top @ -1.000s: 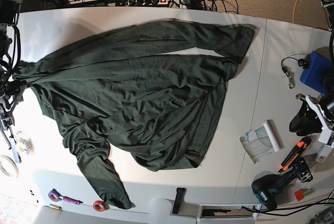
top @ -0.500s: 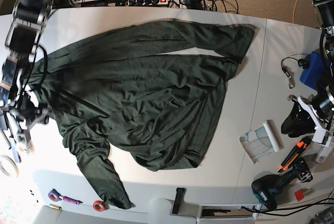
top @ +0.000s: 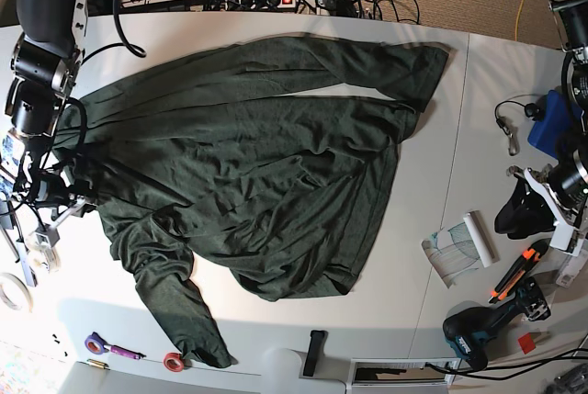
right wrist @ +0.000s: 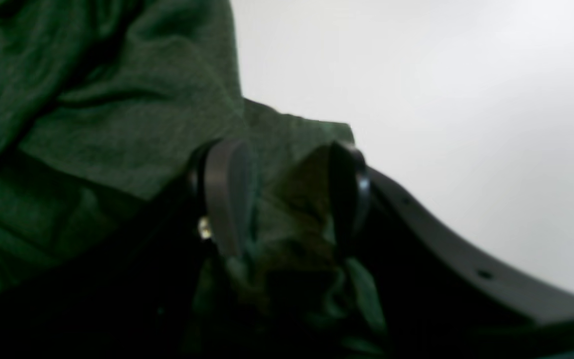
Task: Layout the t-shirt on the table in an organized manner, then fold the t-shirt properly
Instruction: 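Move the left gripper over the shirt's hem edge, then grasp the hem edge with the left gripper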
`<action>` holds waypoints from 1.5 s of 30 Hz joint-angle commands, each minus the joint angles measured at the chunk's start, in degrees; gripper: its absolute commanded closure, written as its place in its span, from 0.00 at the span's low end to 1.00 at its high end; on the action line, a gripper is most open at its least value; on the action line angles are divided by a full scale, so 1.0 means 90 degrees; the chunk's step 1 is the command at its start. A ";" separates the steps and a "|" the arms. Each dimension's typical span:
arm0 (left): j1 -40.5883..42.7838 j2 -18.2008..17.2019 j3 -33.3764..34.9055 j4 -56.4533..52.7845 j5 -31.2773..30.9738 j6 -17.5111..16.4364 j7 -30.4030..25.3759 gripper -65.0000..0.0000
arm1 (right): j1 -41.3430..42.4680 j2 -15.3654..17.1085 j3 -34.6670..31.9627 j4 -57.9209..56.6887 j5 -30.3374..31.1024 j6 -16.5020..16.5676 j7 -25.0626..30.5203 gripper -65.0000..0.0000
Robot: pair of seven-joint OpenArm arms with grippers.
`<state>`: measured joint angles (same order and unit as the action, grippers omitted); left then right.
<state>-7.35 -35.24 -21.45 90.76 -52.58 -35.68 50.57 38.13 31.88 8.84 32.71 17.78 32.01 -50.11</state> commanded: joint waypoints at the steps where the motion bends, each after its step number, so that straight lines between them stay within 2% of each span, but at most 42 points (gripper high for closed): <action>1: -0.0117 -0.0121 -0.0049 0.0017 -0.0119 -0.0027 -0.0109 0.71 | 0.0206 0.0143 0.0022 0.0090 -0.0097 -0.0019 0.0119 0.59; 5: -0.0114 -0.0121 -0.0049 -0.0112 -0.0119 -0.0049 -0.0095 0.71 | 0.0202 0.0151 0.0022 0.0090 -0.0588 -0.0301 0.0313 0.59; 8: -0.0117 -0.0121 -0.0049 -0.0114 -0.0121 -0.0049 -0.0097 0.71 | 0.0148 0.0160 0.0022 0.0090 -0.0648 -0.0512 0.0600 0.59; 14: -0.0117 -0.0102 -0.0049 -0.0114 -0.0189 -0.0046 -0.0097 0.71 | -0.0138 0.0109 0.0022 0.0090 -0.0648 -0.0512 0.0651 0.60; 15: -0.0117 -0.0085 -0.0049 -0.0114 -0.0185 -0.0046 -0.0097 0.71 | -0.0226 0.0117 0.0022 0.0090 -0.0658 -0.0520 0.0690 0.62; 16: -0.0114 -0.0075 -0.0049 -0.0114 -0.0187 -0.0046 -0.0092 0.71 | -0.0318 0.0126 0.0022 0.0090 -0.0750 -0.0534 0.0758 0.68; 19: -0.0112 -0.0049 -0.0049 -0.0114 -0.0192 -0.0049 -0.0024 0.71 | -0.0568 0.0129 0.0022 0.0090 -0.1328 -0.0658 0.0974 0.99; 22: -0.0066 0.0046 -0.0046 -0.0114 -0.0311 -0.0041 0.0083 0.71 | -0.0748 0.0141 0.0022 0.0092 -0.1710 -0.1183 0.1154 1.00; 26: -0.0027 0.0495 0.0024 -0.0114 -0.0277 -0.0022 -0.0019 0.71 | -0.0777 0.0146 0.0022 0.0092 -0.1814 -0.1705 0.1183 1.00; 28: -0.0032 0.0733 0.0299 -0.0117 -0.0036 0.0022 -0.0350 0.71 | -0.0777 0.0143 0.0022 0.0092 -0.1812 -0.1729 0.1161 1.00; 33: -0.0199 0.1219 0.1566 -0.0148 0.1610 0.1103 -0.1875 0.71 | -0.0777 0.0141 0.0022 0.0092 -0.1802 -0.1727 0.0894 1.00; 36: -0.0707 0.1506 0.2322 -0.0379 0.2225 0.1479 -0.2127 0.71 | -0.0780 0.0126 0.0022 0.0092 -0.1787 -0.1724 0.0748 1.00; 41: -0.2023 0.1996 0.3342 -0.1596 0.2895 0.1545 -0.2101 0.71 | -0.0780 0.0109 0.0022 0.0092 -0.1744 -0.1712 0.0486 1.00; 43: -0.2620 0.2191 0.3657 -0.2375 0.2936 0.1537 -0.2108 0.70 | -0.0782 0.0109 0.0022 0.0092 -0.1744 -0.1710 0.0486 1.00; 45: -0.3206 0.2402 0.3920 -0.3247 0.2934 0.1508 -0.2188 0.66 | -0.0780 0.0107 0.0022 0.0092 -0.1741 -0.1707 0.0491 1.00</action>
<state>-34.33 -13.52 14.20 59.86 -25.61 -22.06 32.60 31.44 32.36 9.04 34.13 3.16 16.40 -41.19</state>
